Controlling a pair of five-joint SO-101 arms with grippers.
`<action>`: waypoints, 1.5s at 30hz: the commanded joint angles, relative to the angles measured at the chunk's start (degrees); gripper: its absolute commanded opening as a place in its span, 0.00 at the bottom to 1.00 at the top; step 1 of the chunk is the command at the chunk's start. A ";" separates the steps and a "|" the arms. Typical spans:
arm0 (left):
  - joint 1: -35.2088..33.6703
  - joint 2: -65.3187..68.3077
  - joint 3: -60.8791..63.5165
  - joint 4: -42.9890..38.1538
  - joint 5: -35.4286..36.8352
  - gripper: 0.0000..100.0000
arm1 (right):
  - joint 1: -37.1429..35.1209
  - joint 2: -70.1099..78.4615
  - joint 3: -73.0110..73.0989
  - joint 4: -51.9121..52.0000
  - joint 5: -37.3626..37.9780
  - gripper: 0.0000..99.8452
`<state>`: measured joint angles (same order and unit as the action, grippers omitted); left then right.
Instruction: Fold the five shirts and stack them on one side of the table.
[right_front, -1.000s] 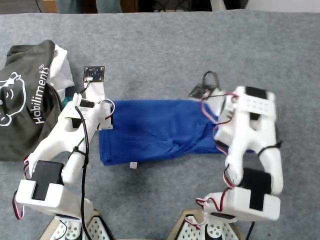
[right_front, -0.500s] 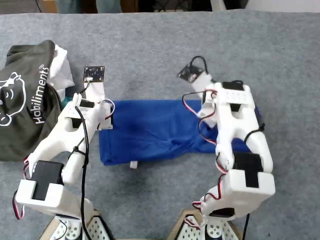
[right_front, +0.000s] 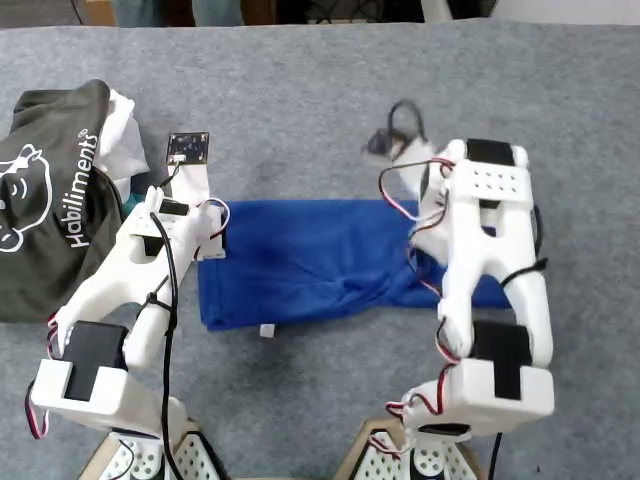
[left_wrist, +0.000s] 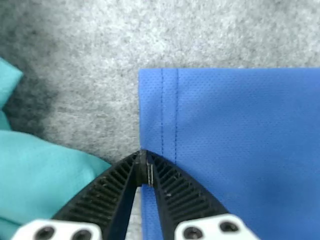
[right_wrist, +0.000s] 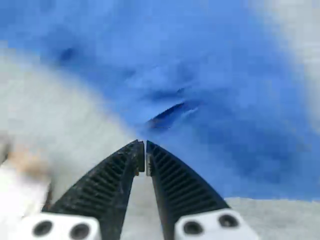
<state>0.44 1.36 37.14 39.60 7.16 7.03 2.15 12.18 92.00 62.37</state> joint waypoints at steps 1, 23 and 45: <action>-1.45 -0.44 -1.10 0.70 0.35 0.03 | 0.26 -2.15 2.86 3.87 5.98 0.01; -1.36 -0.44 -1.19 0.88 0.09 0.03 | -5.19 0.22 13.32 -18.73 -6.51 0.01; -6.55 -16.70 -17.54 30.15 -2.29 0.03 | 15.03 -40.75 42.59 -31.12 -3.69 0.01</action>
<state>-6.42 -10.42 24.92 61.67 6.99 16.53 -35.74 49.36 65.63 58.24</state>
